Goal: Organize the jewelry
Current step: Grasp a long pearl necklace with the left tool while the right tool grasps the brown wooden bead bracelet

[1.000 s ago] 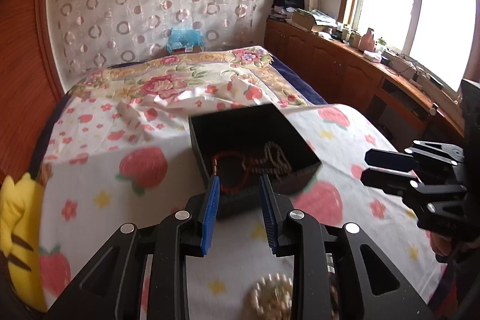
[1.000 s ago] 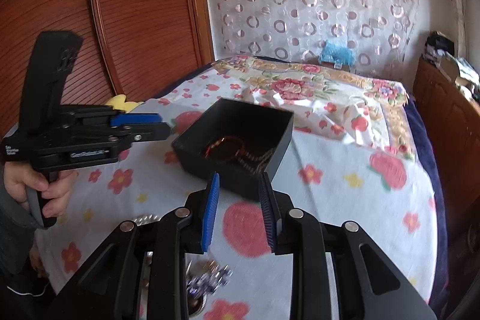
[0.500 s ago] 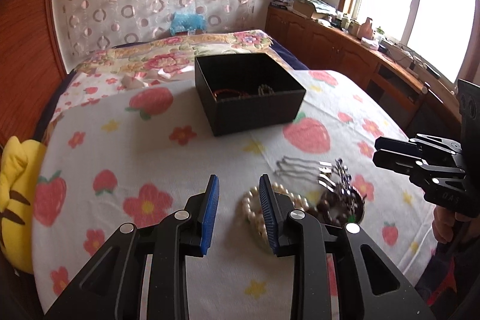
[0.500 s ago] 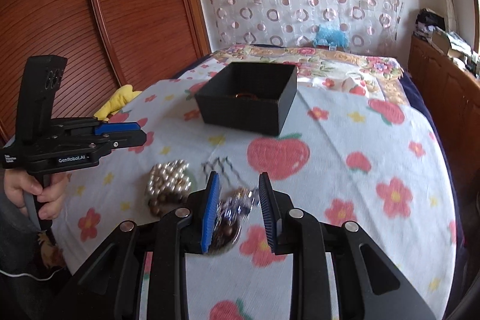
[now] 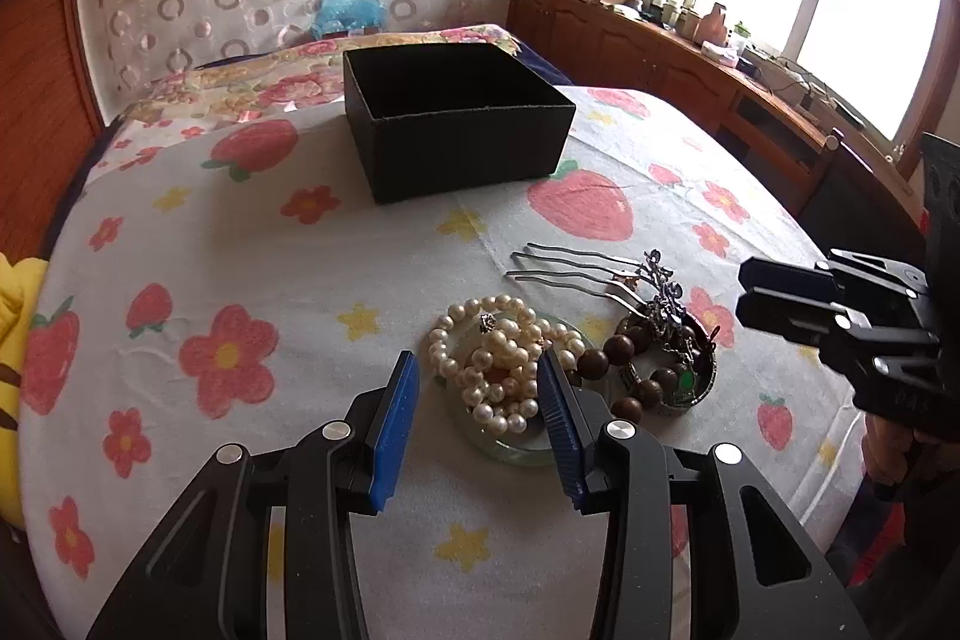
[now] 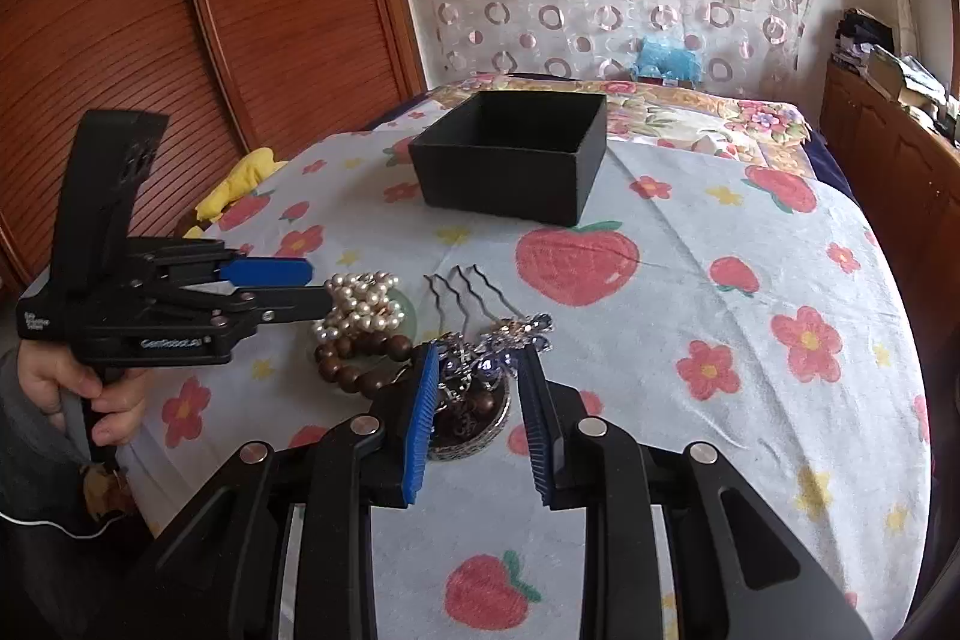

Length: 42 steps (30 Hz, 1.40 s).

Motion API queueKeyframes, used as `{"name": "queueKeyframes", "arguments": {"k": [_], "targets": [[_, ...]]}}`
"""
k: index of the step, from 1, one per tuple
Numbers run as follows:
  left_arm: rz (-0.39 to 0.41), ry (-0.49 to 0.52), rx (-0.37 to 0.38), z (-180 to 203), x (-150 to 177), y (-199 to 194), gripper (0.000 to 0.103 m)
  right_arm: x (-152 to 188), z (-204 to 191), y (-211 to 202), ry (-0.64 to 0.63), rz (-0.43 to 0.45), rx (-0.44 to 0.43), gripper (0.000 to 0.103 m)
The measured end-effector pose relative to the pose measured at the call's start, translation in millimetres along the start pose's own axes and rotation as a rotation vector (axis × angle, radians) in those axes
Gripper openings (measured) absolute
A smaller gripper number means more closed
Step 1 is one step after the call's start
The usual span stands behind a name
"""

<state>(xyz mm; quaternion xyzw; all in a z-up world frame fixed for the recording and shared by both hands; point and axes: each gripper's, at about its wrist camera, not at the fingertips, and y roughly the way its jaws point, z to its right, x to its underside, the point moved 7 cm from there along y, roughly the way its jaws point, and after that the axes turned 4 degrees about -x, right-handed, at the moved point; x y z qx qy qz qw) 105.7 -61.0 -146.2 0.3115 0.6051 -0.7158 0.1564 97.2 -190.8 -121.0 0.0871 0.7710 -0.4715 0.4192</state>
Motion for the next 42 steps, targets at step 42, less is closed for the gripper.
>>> {"name": "queueKeyframes", "arguments": {"k": [42], "targets": [[0.28,-0.105,-0.024,-35.0,-25.5,-107.2,0.007,8.0,-80.6,61.2,-0.338,-0.222,-0.042,0.044]]}}
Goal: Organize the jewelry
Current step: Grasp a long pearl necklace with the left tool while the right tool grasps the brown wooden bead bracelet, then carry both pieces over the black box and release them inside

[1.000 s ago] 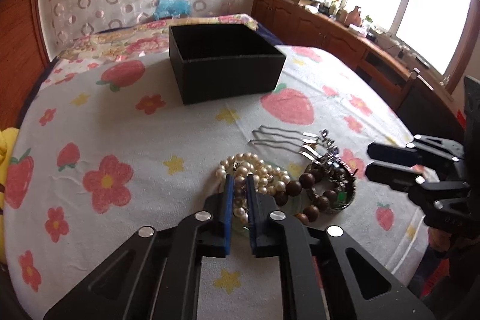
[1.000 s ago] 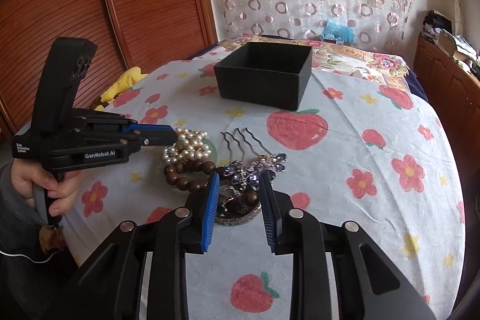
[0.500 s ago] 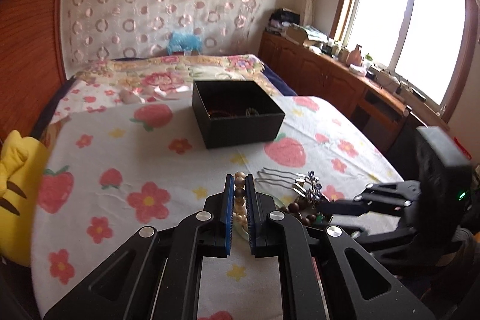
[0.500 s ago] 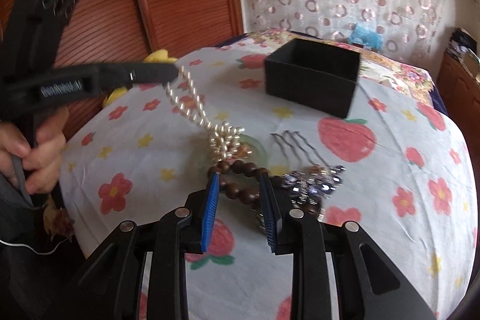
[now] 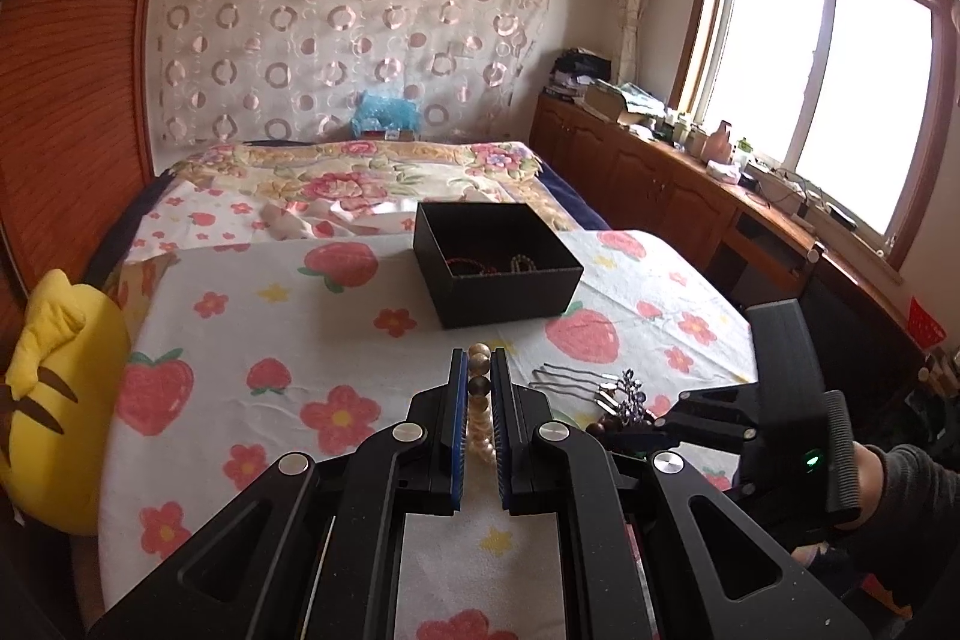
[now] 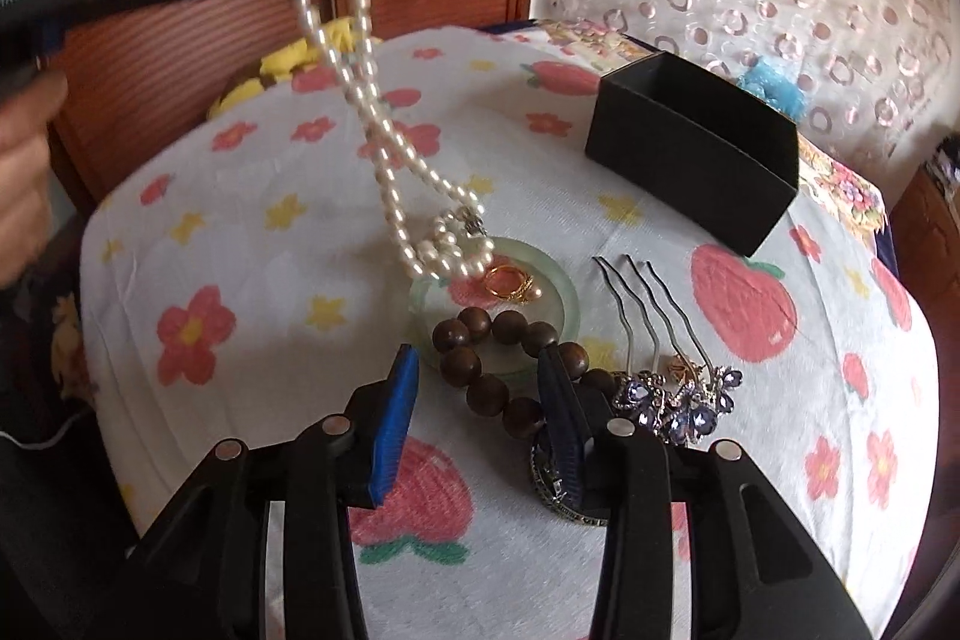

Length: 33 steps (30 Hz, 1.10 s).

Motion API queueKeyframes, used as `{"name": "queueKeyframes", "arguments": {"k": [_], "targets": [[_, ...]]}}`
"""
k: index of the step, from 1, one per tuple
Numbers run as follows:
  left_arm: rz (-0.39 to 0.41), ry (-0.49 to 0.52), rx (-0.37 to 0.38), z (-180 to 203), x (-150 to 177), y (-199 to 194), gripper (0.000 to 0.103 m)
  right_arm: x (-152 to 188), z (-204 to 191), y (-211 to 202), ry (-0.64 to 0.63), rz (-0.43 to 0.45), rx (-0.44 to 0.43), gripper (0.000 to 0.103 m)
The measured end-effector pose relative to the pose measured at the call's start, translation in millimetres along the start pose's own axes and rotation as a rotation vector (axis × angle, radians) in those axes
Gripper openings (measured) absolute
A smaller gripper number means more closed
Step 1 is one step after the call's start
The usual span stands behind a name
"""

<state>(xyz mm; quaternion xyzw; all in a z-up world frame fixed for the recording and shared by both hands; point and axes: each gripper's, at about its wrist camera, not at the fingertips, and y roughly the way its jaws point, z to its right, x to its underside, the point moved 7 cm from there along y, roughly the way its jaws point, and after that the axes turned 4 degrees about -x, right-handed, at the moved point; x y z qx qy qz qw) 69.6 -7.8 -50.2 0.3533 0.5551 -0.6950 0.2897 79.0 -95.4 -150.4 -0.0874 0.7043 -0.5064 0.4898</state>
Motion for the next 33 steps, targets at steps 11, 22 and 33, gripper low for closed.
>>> {"name": "queueKeyframes", "arguments": {"k": [11,22,33], "targets": [[0.053,-0.002,-0.004,-4.6,-21.5,-15.0,0.007,1.9,5.0,2.1,-0.061,-0.031,0.034,0.026],[0.048,0.0,-0.01,-8.9,-24.5,-10.9,0.007,-21.1,30.9,-36.1,0.035,0.101,0.002,0.015],[0.062,0.019,-0.014,-8.4,-34.2,-3.7,0.007,-54.5,53.0,-83.1,0.08,0.223,-0.008,0.015]]}}
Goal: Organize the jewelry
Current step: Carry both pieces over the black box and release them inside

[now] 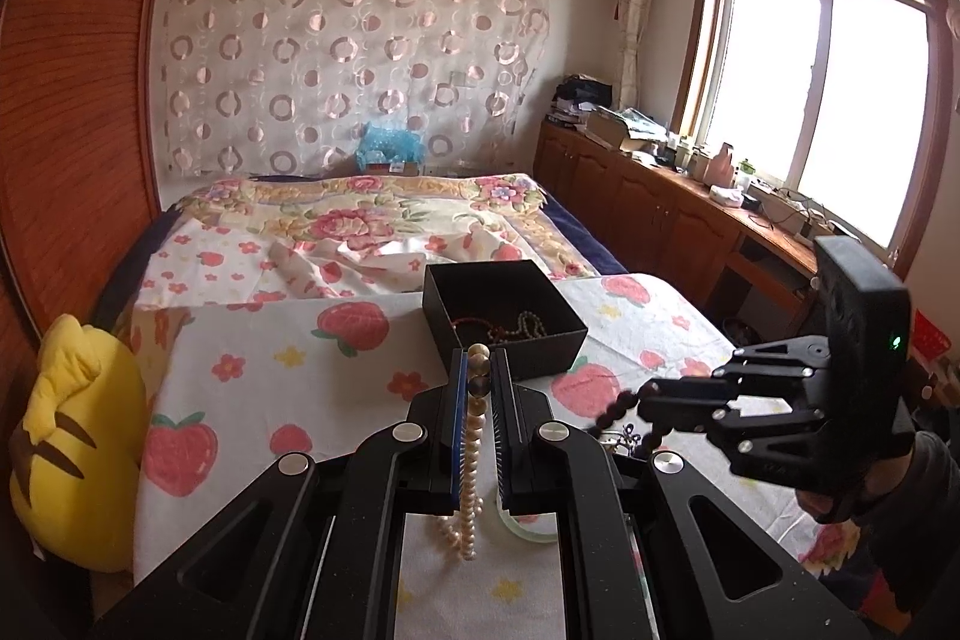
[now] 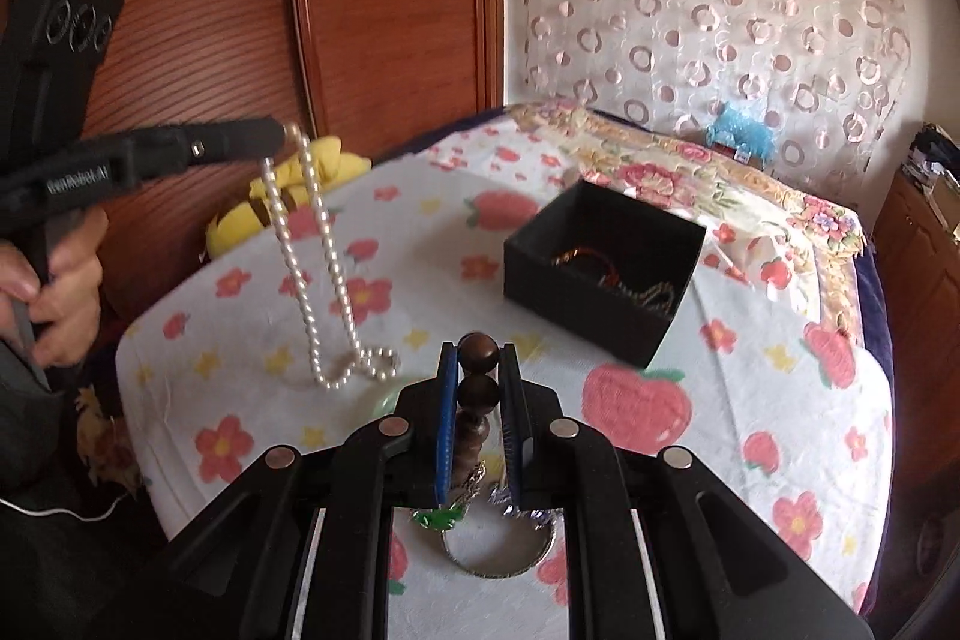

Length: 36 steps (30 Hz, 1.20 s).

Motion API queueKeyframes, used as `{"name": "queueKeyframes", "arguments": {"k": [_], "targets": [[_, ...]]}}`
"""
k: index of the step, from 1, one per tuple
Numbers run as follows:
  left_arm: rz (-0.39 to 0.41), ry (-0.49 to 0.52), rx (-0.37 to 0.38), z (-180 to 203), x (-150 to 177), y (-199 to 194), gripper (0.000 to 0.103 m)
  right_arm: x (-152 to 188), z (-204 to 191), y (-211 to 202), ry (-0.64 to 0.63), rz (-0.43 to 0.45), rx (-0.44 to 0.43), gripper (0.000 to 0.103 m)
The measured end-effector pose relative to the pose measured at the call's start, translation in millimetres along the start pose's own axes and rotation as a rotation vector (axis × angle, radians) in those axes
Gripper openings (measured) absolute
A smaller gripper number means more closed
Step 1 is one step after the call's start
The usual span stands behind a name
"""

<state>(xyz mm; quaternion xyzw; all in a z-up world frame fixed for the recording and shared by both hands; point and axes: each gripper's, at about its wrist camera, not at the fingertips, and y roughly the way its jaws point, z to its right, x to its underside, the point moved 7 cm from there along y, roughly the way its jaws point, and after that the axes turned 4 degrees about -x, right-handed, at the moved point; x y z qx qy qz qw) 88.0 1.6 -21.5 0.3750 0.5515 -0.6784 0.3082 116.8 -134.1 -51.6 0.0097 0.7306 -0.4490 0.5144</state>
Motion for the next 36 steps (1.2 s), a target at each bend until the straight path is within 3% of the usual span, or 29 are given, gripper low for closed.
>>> {"name": "queueKeyframes", "arguments": {"k": [20,36], "targets": [[0.03,0.024,0.004,9.9,-35.7,6.9,0.007,-44.4,23.0,-22.2,-0.007,0.067,0.05,0.015],[0.102,0.083,-0.001,24.3,-112.8,19.1,0.007,-82.4,91.0,6.8,0.02,0.066,0.123,0.015]]}}
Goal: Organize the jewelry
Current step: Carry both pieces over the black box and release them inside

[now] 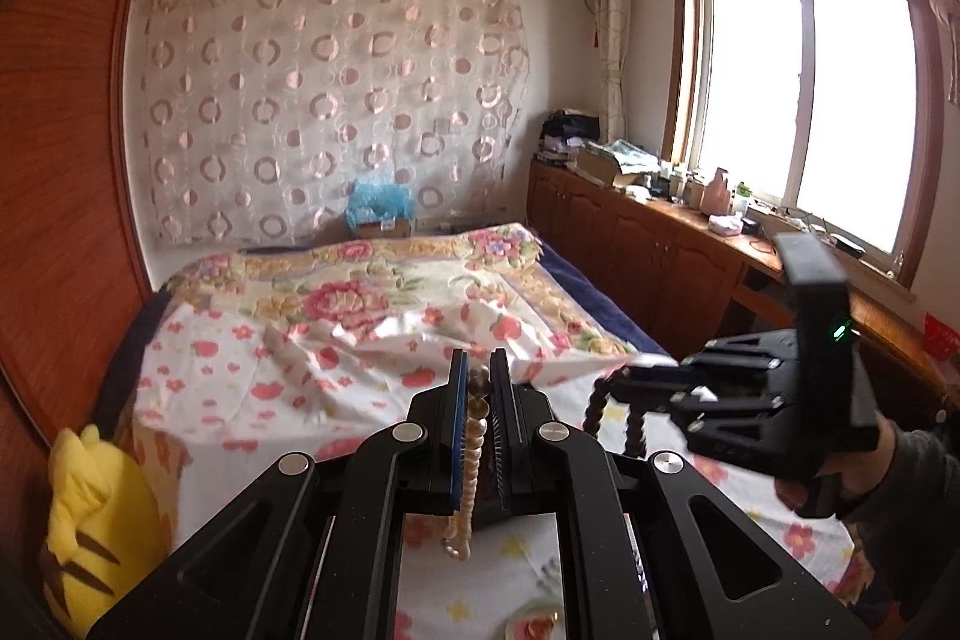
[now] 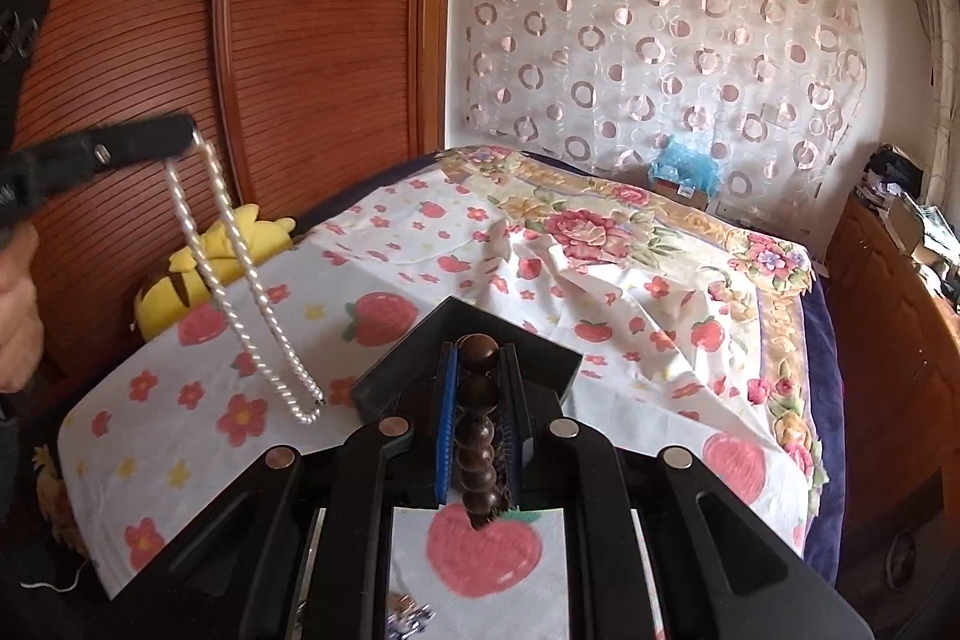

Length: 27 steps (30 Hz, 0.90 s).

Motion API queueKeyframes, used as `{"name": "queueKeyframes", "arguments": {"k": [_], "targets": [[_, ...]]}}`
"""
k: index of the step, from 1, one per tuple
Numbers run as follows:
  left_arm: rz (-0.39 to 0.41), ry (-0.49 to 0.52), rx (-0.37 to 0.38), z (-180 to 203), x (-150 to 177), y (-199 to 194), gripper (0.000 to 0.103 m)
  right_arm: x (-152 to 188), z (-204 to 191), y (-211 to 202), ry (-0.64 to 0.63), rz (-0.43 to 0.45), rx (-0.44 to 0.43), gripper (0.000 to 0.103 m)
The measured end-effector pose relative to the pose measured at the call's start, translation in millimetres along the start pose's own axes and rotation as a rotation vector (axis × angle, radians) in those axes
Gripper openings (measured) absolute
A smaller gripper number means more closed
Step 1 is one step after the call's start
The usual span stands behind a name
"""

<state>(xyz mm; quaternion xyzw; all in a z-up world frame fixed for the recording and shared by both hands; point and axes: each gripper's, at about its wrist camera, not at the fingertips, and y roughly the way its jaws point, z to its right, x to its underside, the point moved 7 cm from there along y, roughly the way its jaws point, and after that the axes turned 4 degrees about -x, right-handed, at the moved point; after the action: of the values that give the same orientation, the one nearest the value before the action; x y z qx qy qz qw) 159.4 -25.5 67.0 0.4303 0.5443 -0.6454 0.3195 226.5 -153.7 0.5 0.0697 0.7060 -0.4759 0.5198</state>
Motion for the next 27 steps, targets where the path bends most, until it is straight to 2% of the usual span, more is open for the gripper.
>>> {"name": "queueKeyframes", "arguments": {"k": [9,14,23,25,27], "targets": [[0.024,0.012,0.015,8.4,-36.6,22.8,0.007,-9.8,23.0,25.9,0.048,-0.005,-0.035,0.015],[0.022,0.024,0.016,10.9,-48.0,40.0,0.007,-0.3,23.8,47.6,0.064,-0.031,-0.073,0.015],[-0.035,0.021,0.02,8.5,-37.4,81.1,0.007,15.5,17.1,74.7,0.052,-0.068,-0.1,0.016],[-0.05,0.019,0.022,7.3,-33.6,90.0,0.007,16.9,19.6,76.1,0.059,-0.066,-0.097,0.023],[-0.07,0.02,0.024,6.8,-28.3,99.3,0.007,18.9,22.1,75.9,0.061,-0.064,-0.095,0.025]]}}
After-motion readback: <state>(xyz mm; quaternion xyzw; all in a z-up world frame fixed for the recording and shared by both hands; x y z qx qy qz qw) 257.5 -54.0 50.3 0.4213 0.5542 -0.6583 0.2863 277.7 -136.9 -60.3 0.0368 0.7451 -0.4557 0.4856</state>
